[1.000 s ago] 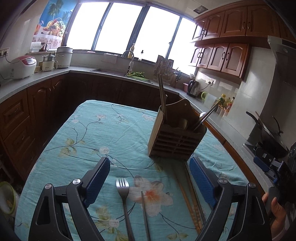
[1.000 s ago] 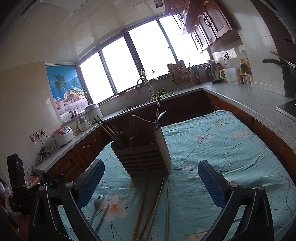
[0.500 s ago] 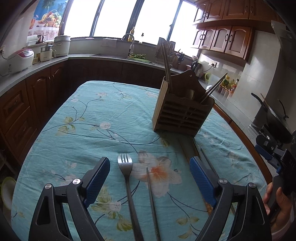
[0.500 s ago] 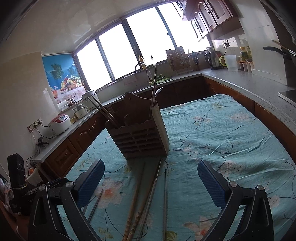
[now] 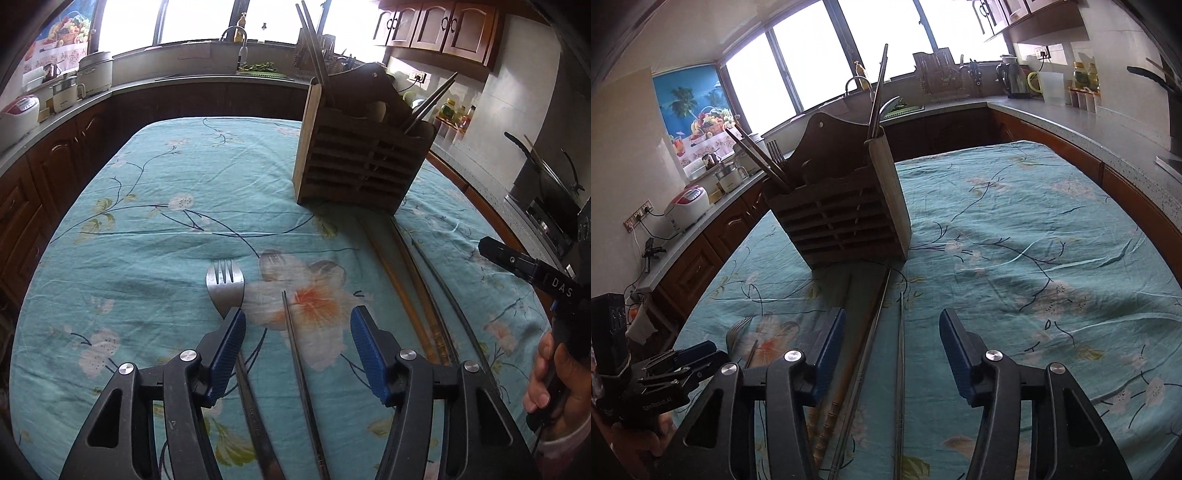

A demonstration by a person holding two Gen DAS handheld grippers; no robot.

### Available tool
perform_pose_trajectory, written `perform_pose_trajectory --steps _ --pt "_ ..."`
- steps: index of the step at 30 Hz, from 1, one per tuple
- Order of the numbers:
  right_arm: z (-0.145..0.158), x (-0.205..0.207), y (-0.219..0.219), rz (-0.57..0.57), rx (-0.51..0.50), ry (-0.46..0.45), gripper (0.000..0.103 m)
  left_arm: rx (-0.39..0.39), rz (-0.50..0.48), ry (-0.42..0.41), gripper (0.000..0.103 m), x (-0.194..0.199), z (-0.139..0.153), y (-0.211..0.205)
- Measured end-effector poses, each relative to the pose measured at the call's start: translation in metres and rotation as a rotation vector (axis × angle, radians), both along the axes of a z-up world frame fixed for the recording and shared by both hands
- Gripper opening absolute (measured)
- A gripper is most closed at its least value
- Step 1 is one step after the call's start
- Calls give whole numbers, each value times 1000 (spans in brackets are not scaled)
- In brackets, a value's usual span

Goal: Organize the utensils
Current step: 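Close the left gripper on a thin metal chopstick while the right gripper grasps another metal chopstick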

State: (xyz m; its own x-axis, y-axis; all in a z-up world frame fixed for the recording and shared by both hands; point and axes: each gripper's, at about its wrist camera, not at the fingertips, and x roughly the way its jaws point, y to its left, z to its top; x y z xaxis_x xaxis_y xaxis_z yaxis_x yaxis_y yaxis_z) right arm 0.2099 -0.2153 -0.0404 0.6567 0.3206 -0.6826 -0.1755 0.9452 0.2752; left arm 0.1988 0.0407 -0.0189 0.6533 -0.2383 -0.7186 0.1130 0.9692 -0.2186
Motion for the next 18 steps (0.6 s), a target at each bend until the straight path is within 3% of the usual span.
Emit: perform_pose_trajectory --steps 9,18 --pt "-23 18 9 40 -36 83 46 -4 -32 91 36 31 -19 -9" --pt "-36 37 16 74 -90 136 38 1 -36 117 28 49 -29 -11"
